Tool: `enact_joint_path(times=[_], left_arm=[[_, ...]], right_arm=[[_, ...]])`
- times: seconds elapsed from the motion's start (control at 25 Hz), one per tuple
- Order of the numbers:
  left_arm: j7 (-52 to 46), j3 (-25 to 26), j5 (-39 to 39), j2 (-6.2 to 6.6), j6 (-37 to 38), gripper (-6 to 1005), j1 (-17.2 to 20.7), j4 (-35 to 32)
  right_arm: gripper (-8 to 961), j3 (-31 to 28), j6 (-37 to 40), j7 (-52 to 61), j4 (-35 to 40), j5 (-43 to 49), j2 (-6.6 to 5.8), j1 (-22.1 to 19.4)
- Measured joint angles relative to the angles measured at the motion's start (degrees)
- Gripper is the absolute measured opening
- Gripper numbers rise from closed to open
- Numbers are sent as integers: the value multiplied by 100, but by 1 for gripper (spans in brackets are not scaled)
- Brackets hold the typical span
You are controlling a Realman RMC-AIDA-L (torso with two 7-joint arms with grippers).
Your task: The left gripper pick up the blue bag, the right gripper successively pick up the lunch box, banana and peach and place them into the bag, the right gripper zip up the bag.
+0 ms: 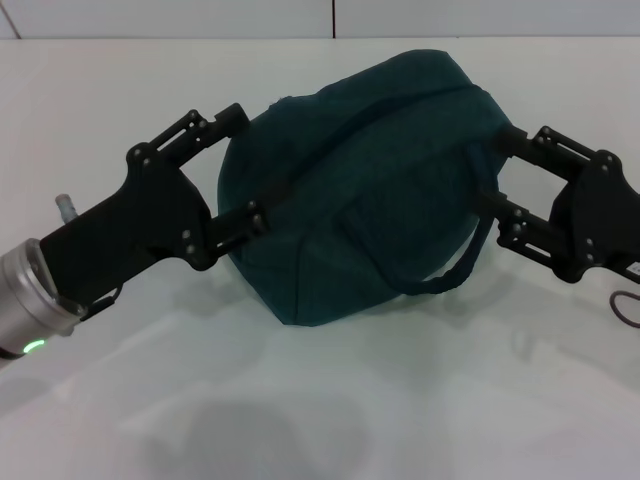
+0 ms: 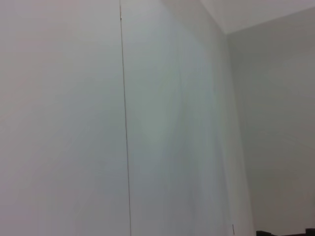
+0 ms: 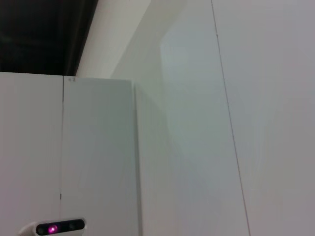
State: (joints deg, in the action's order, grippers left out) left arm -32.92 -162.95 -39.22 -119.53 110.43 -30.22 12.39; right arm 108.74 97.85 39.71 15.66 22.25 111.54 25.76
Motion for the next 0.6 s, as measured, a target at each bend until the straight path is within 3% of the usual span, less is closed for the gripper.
enact_joint_path(times=[0.6], left_arm=[[5,0,3,0,-14,752,59,0]], right_arm=[[631,-4,-77,0,-2,8,15,12]])
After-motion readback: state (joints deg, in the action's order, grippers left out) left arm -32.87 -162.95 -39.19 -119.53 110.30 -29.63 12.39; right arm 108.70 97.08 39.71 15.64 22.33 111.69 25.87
